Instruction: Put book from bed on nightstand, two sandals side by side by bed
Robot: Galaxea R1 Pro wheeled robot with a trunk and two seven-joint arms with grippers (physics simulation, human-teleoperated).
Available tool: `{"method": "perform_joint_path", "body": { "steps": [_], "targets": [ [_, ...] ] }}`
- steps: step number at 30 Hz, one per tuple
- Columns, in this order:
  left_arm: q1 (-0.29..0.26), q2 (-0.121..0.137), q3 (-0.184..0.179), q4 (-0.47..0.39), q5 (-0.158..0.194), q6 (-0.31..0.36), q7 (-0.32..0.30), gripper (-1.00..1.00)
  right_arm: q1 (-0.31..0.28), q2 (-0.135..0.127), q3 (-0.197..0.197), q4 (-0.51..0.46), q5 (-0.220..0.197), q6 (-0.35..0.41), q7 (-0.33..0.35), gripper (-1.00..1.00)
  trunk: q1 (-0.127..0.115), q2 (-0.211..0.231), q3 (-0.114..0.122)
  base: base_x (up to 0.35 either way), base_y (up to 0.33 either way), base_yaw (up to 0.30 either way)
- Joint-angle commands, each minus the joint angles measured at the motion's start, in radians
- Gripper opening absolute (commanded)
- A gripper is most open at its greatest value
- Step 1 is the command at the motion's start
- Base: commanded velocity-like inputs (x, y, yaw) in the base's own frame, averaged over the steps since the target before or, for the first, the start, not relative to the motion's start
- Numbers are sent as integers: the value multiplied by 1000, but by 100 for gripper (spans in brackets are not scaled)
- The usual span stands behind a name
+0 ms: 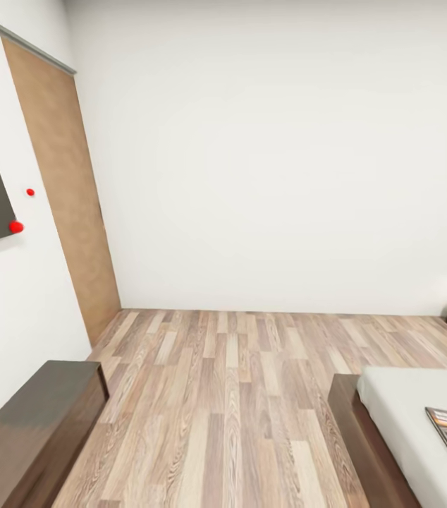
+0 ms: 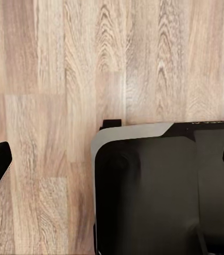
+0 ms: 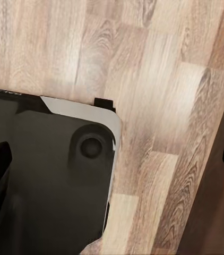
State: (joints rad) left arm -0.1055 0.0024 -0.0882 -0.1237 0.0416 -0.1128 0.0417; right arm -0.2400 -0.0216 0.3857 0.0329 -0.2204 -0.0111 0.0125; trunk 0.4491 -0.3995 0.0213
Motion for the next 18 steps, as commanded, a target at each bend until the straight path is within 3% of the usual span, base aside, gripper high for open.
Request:
{"method": "perform_joint_path", "body": {
  "steps": [1, 18],
  "targets": [
    [0, 0, -8, 1, 4, -4, 4, 100, -1, 0, 8, 2, -10, -1, 1, 100, 1, 0, 0, 350, 0, 0],
    [0, 0, -8, 1, 4, -4, 4, 100, -1, 0, 8, 2, -10, -1, 1, 100, 1, 0, 0, 350, 0, 0]
  ]
}}
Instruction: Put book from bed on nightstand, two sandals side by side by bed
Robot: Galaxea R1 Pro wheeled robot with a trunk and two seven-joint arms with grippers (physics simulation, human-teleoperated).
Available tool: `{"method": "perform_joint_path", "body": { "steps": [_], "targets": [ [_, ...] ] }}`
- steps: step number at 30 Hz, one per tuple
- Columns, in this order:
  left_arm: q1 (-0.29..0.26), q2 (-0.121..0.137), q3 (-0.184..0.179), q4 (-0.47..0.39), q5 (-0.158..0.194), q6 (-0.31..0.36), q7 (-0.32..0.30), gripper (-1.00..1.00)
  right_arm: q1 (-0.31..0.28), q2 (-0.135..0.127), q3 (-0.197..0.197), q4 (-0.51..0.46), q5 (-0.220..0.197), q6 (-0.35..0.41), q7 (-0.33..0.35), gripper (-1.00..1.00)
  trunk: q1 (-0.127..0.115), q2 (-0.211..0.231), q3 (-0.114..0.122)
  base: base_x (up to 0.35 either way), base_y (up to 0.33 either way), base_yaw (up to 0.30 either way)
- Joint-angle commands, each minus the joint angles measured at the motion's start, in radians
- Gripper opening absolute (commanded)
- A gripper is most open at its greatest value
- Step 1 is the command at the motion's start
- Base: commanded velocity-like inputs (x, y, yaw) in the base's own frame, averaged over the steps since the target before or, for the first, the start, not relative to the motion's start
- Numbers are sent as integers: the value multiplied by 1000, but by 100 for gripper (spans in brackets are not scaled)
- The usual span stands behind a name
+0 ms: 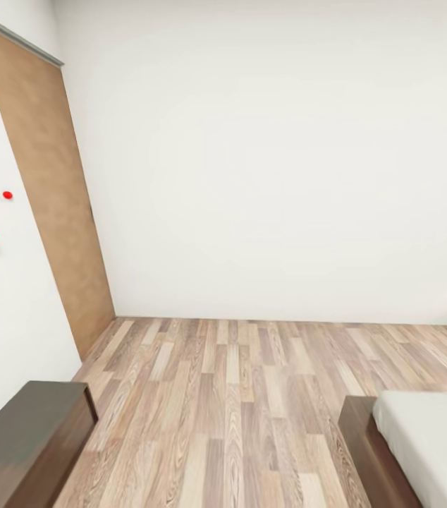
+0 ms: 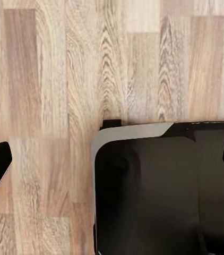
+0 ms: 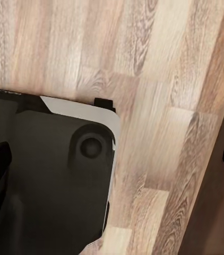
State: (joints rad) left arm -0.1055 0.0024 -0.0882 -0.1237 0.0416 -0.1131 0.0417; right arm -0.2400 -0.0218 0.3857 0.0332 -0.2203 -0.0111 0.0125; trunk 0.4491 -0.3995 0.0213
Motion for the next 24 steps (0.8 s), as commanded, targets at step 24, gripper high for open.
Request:
{"method": "perform_joint_path", "body": {
  "steps": [24],
  "targets": [
    [0, 0, -8, 1, 5, -5, 4, 100, -1, 0, 9, 2, -10, -1, 1, 100, 1, 0, 0, 345, 0, 0]
  ]
}}
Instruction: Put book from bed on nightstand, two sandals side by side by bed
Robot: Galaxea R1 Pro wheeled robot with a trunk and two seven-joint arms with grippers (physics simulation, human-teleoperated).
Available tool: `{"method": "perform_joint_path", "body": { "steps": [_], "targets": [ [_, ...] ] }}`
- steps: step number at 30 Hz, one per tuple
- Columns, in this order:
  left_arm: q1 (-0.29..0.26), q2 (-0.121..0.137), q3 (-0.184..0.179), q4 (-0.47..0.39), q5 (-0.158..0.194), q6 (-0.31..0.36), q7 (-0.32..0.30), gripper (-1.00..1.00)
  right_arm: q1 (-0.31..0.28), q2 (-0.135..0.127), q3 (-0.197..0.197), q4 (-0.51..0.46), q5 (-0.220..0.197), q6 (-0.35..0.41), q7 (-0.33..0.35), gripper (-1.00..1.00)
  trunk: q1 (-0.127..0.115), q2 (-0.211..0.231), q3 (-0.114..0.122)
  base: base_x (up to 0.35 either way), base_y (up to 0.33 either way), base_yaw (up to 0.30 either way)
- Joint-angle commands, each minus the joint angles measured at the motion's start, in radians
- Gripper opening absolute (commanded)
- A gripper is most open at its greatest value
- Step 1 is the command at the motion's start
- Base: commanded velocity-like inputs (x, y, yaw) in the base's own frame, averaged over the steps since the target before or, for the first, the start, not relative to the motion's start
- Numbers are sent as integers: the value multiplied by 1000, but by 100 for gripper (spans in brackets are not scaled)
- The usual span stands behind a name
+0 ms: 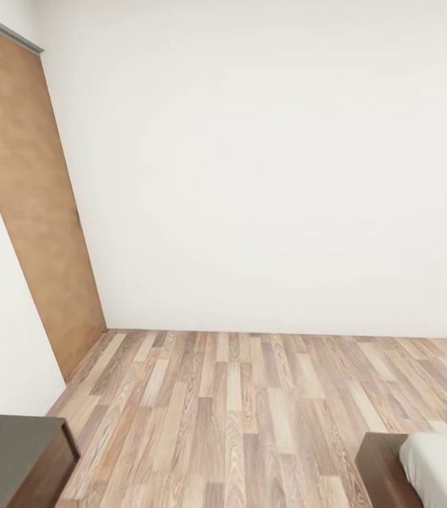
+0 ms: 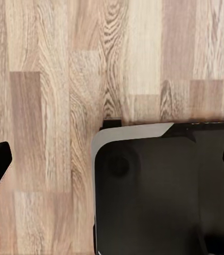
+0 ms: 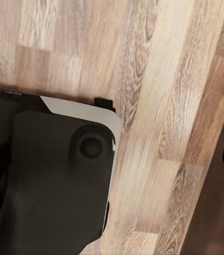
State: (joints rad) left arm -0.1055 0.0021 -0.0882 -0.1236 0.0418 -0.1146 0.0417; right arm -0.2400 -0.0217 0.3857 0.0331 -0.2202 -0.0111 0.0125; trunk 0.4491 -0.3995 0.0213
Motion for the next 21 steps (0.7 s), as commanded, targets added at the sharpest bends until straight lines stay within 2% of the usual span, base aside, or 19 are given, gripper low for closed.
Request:
{"method": "perform_joint_path", "body": {
  "steps": [1, 21],
  "targets": [
    [0, 0, -8, 1, 4, -3, 4, 100, -1, 0, 8, 2, -10, -1, 1, 100, 1, 0, 0, 327, 0, 0],
    [0, 1, -8, 1, 6, -5, 4, 100, -1, 7, 9, 2, -10, 0, 1, 100, 1, 0, 0, 297, 0, 0]
  ]
}}
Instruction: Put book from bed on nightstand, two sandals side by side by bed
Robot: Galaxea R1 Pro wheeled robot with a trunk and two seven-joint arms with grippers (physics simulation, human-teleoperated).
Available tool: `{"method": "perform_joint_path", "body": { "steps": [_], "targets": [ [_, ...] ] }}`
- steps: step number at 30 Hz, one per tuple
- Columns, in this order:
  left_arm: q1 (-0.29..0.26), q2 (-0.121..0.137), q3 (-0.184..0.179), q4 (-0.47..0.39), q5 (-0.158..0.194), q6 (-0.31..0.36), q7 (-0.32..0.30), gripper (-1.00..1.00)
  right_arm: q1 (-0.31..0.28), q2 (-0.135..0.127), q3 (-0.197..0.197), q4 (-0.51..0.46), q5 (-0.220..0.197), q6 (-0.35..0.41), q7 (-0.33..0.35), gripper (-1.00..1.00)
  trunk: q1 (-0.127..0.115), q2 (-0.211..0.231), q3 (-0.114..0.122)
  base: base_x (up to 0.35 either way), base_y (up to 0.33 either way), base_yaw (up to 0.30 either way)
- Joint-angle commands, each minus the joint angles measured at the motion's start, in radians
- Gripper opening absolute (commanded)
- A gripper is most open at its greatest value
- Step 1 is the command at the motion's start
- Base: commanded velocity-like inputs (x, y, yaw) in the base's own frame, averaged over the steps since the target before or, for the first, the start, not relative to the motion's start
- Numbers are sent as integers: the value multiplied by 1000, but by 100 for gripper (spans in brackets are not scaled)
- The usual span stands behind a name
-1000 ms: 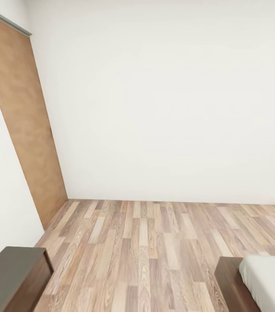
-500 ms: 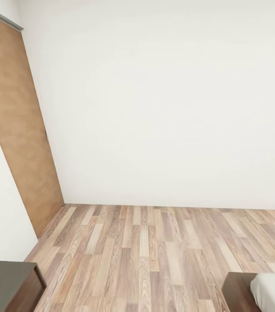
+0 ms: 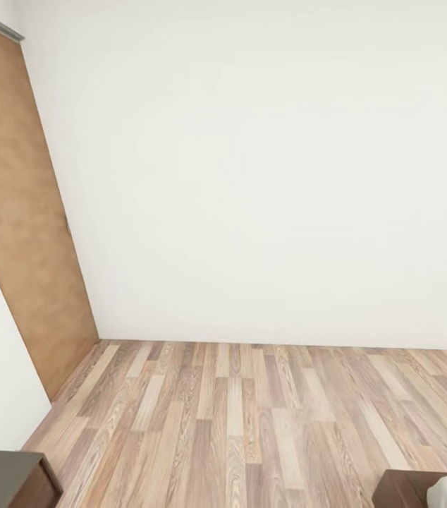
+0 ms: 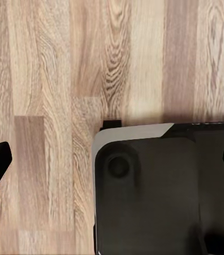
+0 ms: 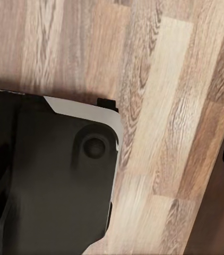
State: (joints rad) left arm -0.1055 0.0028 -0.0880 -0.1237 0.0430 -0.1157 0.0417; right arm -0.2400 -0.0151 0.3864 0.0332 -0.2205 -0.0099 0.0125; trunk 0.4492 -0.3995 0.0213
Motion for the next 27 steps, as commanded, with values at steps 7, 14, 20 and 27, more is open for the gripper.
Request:
{"method": "perform_joint_path", "body": {
  "steps": [7, 14, 20, 27],
  "targets": [
    [0, 0, -8, 1, 5, -4, 4, 100, -1, -2, 8, 2, -13, -1, 1, 100, 1, -1, 0, 282, 0, 0],
    [0, 0, -8, 1, 5, -4, 4, 100, -1, -5, 6, 1, -16, -1, 1, 100, 1, -1, 0, 281, 0, 0],
    [0, 0, -8, 1, 4, -4, 4, 100, -1, -6, 6, 0, -16, -1, 1, 100, 1, -1, 0, 281, 0, 0],
    [0, 0, -8, 1, 4, -4, 4, 100, -1, -5, 7, 0, -15, -1, 1, 100, 1, -1, 0, 281, 0, 0]
  ]
}}
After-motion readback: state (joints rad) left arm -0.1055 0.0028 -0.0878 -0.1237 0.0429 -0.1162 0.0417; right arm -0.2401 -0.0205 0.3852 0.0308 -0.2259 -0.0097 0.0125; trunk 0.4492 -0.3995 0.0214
